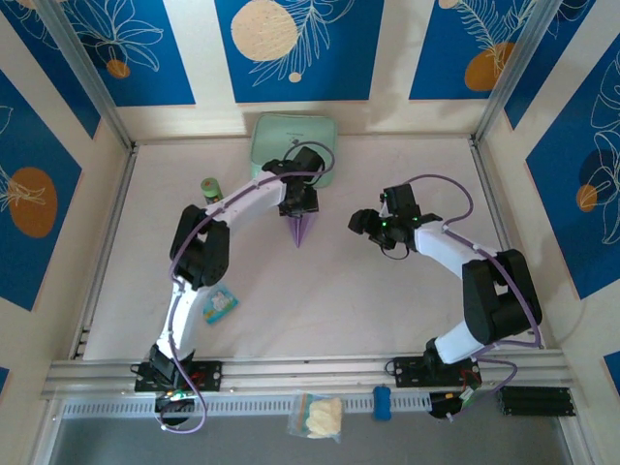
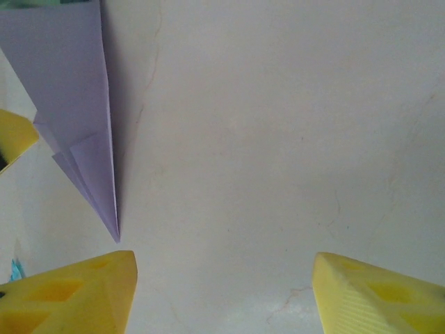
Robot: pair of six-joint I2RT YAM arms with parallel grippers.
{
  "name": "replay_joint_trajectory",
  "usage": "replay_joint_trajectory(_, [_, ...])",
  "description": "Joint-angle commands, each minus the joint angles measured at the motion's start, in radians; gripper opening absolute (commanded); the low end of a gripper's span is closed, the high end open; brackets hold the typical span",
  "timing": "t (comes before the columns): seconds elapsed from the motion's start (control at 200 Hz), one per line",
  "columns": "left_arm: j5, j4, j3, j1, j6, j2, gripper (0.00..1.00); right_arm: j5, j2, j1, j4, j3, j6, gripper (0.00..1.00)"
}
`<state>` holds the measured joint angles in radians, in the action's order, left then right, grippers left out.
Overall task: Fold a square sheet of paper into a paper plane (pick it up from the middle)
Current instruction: Move the paper plane to the top-center of the table, then reset both arms
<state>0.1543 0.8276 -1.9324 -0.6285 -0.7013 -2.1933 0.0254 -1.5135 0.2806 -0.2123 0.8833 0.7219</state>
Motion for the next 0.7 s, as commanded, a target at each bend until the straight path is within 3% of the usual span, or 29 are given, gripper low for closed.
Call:
replay_joint_trajectory(0.0, [0.059,-0.015,0.041,0.009,0.003,0.143,0.58,-0.036,0.068,-0.019,-0.056,0.061,-0.056,0.7])
replay_joint_trajectory(0.24, [0.179,-0.19,0.305,0.042,0.041,0.458,0.71,-0.17,0.194,-0.037,-0.098,0.131,-0.187,0.86])
replay_joint_trajectory(0.36, [0.256,-0.343,0.534,0.086,0.08,0.658,0.87,-0.283,0.261,-0.051,-0.08,0.135,-0.27,1.0])
replay_joint_trajectory(0.45, [0.336,-0.468,0.721,0.121,0.136,0.799,1.0,-0.358,0.298,-0.073,-0.054,0.121,-0.301,0.99])
replay_joint_trajectory(0.605, [0.453,-0.628,1.001,0.202,0.246,0.998,0.99,-0.513,0.333,-0.12,0.001,0.058,-0.301,0.99])
replay_joint_trajectory(0.695, [0.516,-0.706,1.151,0.265,0.302,1.086,0.99,-0.538,0.347,-0.151,0.101,-0.03,-0.349,0.99])
